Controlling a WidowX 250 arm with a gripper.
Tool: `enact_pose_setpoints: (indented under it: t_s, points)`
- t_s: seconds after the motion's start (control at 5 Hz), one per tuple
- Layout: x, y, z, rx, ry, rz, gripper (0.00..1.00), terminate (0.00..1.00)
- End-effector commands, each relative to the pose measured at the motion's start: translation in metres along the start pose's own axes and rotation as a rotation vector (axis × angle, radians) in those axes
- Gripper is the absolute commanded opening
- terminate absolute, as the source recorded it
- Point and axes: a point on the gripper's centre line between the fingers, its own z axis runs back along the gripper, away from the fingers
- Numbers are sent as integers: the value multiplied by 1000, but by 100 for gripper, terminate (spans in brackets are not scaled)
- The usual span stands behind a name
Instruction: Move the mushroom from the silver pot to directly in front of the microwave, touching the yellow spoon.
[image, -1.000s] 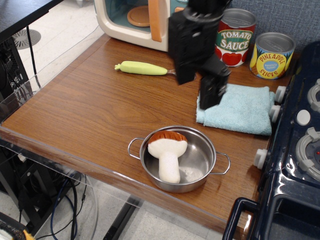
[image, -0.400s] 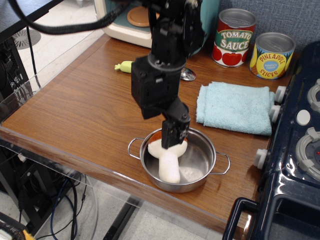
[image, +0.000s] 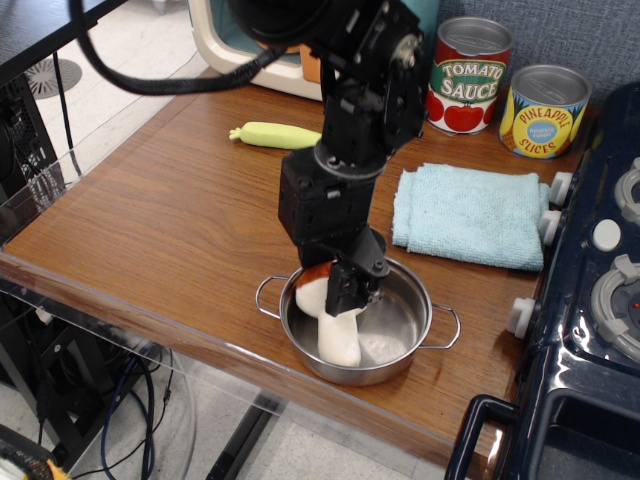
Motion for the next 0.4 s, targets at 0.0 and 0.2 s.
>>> enact_pose_setpoints:
  t_s: [0.0, 0.2]
  points:
    - [-8, 1, -4, -22, -5, -21, 0, 0]
    - [-8, 2, -3, -9, 15, -37, 0, 0]
